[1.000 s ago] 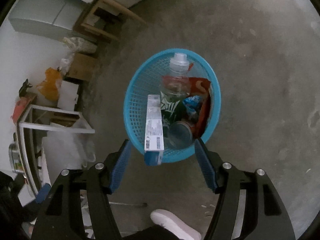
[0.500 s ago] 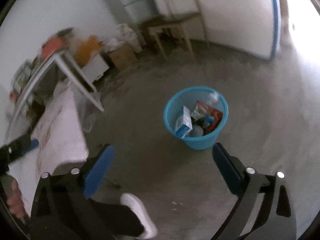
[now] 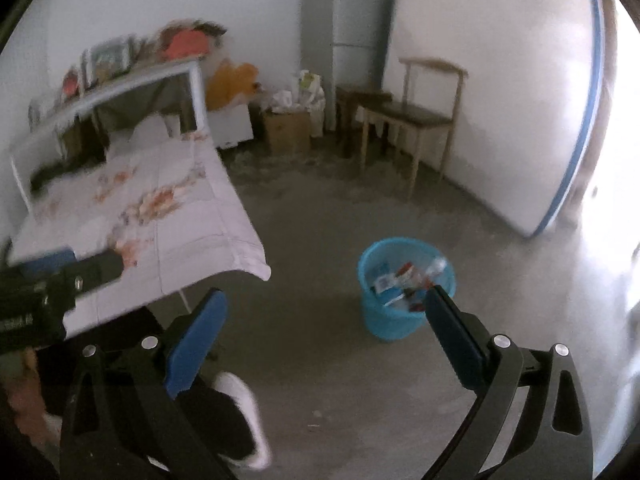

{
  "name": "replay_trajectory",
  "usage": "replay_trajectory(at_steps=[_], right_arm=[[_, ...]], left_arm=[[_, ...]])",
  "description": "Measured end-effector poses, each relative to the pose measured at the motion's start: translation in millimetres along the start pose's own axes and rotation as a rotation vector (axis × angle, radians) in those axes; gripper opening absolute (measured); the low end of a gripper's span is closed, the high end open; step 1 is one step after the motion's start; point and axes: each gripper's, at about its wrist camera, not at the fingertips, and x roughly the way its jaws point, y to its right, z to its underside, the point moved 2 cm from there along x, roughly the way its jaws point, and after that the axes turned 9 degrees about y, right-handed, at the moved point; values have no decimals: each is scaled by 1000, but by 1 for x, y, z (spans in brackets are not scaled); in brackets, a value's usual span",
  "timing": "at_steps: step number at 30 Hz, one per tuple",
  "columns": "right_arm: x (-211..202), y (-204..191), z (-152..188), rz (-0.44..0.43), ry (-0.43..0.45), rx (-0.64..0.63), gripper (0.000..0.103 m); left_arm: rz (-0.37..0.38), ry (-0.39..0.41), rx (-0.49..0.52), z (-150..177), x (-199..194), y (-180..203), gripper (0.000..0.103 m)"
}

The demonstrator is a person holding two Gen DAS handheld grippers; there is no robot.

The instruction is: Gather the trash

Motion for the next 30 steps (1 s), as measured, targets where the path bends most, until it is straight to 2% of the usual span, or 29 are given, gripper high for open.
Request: replay_trajectory(at_steps=[3, 6, 9, 12, 18, 30], right_arm=[[-3, -18, -1, -6, -5, -60, 95], [-7, -26, -1, -21, 13, -22, 95], [-6, -29, -1, -35, 8, 30, 95], [-3, -32, 1, -48, -14, 58, 95], [-5, -41, 7, 33, -50, 12, 95], [-5, -27, 12, 80, -54, 40, 95]], left_arm=[[-95, 59, -10, -1, -16, -13, 97], [-160, 105, -23, -2, -28, -25, 97], [-224, 98, -18, -3, -32, -34, 97], [-245, 79, -21, 3, -31, -40, 97], [-280, 26, 4, 13, -26, -43, 97], [-323, 15, 28, 15, -33, -44, 97]])
